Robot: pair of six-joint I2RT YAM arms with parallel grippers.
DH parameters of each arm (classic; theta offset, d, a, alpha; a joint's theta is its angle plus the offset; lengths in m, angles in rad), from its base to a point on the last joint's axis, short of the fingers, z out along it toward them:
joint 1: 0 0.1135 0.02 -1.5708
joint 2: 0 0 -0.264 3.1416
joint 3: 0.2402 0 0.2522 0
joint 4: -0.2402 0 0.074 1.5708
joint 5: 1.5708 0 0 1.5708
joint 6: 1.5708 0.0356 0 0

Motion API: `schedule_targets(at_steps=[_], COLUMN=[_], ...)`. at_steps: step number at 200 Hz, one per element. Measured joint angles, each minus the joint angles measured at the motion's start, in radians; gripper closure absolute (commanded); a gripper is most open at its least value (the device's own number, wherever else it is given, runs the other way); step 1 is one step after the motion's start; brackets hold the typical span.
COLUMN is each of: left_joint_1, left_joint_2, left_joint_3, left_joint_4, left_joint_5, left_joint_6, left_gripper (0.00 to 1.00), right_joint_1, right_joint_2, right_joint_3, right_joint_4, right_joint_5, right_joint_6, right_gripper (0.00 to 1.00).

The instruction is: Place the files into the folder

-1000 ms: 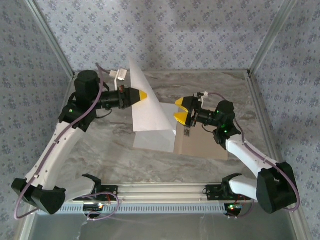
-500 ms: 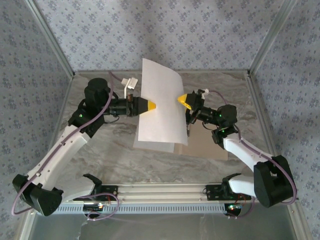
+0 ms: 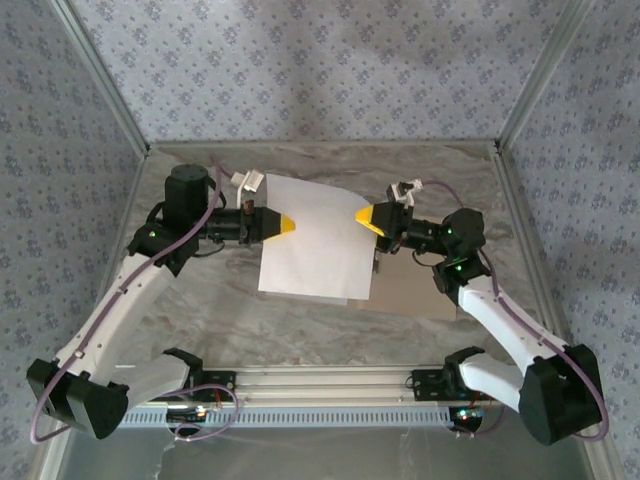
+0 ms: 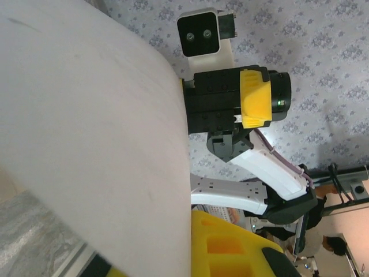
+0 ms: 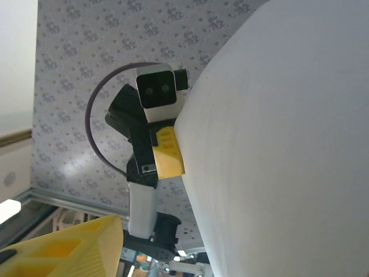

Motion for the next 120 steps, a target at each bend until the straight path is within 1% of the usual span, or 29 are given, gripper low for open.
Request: schedule_targets(at_steps=[38, 120], left_joint_1=[0.002, -0.036], left_joint_2=[-0.001, -0.056], left_joint_3=[0.000, -0.031], left_joint_4=[-0.034, -0.048], left_joint_5=[0.028, 0.027], left_joint_6=[0.047, 0.117], left_gripper=[1.00, 1.00], right_joint_1=[0.000, 0.010], right_joint_2=[-0.003, -0.003], right_joint_3=[0.006, 0.006], right_joint_4=[-0.078, -0.102], right_joint_5=[-0.018, -0.023], right_joint_6=[-0.055, -0.076], right_gripper=[0.43, 0.45])
